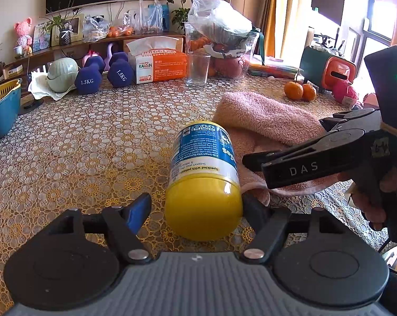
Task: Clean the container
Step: 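Close left gripper on the yellow bottle while right gripper grasps the pink towel, then lift the pink towel with the right gripper and rub it over the bottle cap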
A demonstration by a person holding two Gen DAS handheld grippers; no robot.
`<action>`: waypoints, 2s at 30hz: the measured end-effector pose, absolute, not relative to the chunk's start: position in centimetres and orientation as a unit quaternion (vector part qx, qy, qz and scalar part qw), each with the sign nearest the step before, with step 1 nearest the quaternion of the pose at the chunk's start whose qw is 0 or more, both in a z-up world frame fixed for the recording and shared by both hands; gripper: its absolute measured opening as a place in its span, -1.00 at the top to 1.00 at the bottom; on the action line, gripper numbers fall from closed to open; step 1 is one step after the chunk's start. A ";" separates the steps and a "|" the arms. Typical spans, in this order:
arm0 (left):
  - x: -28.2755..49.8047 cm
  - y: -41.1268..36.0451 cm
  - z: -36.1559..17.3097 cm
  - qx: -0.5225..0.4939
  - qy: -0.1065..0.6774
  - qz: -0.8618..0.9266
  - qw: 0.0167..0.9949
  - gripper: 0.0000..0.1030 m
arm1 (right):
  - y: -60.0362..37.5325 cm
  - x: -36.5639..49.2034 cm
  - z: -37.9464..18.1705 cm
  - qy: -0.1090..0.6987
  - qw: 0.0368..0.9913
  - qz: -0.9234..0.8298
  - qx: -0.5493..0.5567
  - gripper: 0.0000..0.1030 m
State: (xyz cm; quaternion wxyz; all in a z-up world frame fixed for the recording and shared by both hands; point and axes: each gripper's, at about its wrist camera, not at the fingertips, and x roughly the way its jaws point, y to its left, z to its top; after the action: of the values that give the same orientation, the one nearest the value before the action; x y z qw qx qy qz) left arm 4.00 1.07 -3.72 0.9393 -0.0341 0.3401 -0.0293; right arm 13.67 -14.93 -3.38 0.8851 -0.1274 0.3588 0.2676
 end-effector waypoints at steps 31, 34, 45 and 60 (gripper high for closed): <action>1.8 0.0 -2.6 0.008 0.341 -0.054 0.938 -0.21 | -16.1 4.8 7.2 0.272 0.843 0.452 -0.105 0.73; 1.6 -0.3 -2.7 0.020 0.343 -0.057 0.937 -0.20 | -14.9 4.5 6.3 0.291 0.826 0.471 -0.103 0.73; 1.6 0.5 -2.8 0.003 0.347 -0.067 0.935 -0.20 | -12.8 6.1 4.5 0.294 0.833 0.442 -0.159 0.73; 1.6 2.2 -3.1 -0.039 0.351 -0.079 0.932 -0.20 | -11.4 12.2 2.5 0.318 0.852 0.380 -0.170 0.72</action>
State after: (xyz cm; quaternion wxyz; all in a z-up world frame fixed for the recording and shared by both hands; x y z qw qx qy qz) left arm 1.65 2.19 -3.10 0.9323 -0.0388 0.3510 -0.0787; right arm 12.21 -11.43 2.50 0.8519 -0.1702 0.3178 0.3800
